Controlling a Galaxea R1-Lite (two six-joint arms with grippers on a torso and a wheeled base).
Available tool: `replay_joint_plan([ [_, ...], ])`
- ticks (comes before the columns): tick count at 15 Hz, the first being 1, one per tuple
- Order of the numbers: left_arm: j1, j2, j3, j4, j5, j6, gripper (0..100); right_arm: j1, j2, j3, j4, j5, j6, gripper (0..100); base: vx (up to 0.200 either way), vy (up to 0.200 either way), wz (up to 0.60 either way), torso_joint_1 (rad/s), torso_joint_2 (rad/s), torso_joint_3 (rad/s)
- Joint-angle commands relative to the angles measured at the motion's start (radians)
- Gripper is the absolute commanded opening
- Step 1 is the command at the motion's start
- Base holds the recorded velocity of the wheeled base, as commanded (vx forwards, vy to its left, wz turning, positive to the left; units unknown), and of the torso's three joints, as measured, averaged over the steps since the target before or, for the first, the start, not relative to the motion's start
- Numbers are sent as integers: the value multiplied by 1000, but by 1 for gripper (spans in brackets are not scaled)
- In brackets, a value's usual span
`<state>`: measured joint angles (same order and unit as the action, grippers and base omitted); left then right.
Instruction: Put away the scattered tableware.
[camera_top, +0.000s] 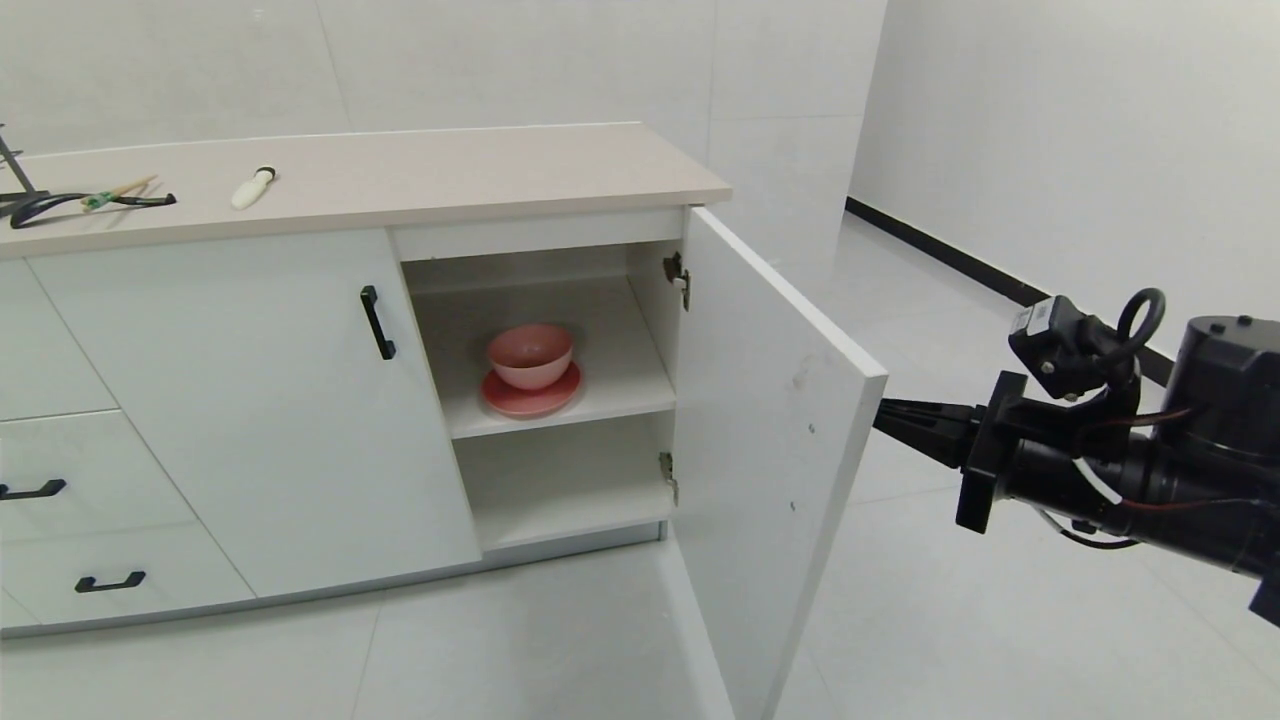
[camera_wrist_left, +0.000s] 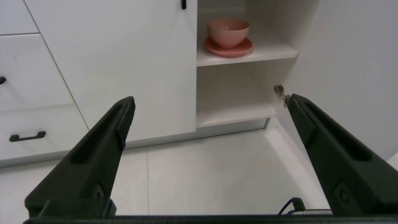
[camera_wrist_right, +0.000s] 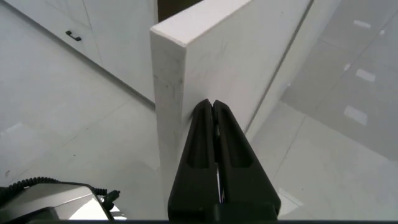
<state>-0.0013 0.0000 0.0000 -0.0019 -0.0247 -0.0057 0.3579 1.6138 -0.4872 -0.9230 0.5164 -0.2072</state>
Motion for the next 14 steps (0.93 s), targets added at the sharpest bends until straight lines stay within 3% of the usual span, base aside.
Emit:
replay_joint_plan([
  [1,0,0,0,0,0,0,100,15,-6,-5,0,5,0,0,0,0,0,0,0,0],
  [6,0,0,0,0,-1,3,100,46,38,-39,-16,13,14,0,0,0,0,0,0,0],
  [10,0,0,0,-1,0,3,100,153,127,-102,-116,5,115,0,0,0,0,0,0,0],
  [14,0,0,0,0,0,3,100,219,215,-131,-174,4,124,0,0,0,0,0,0,0],
])
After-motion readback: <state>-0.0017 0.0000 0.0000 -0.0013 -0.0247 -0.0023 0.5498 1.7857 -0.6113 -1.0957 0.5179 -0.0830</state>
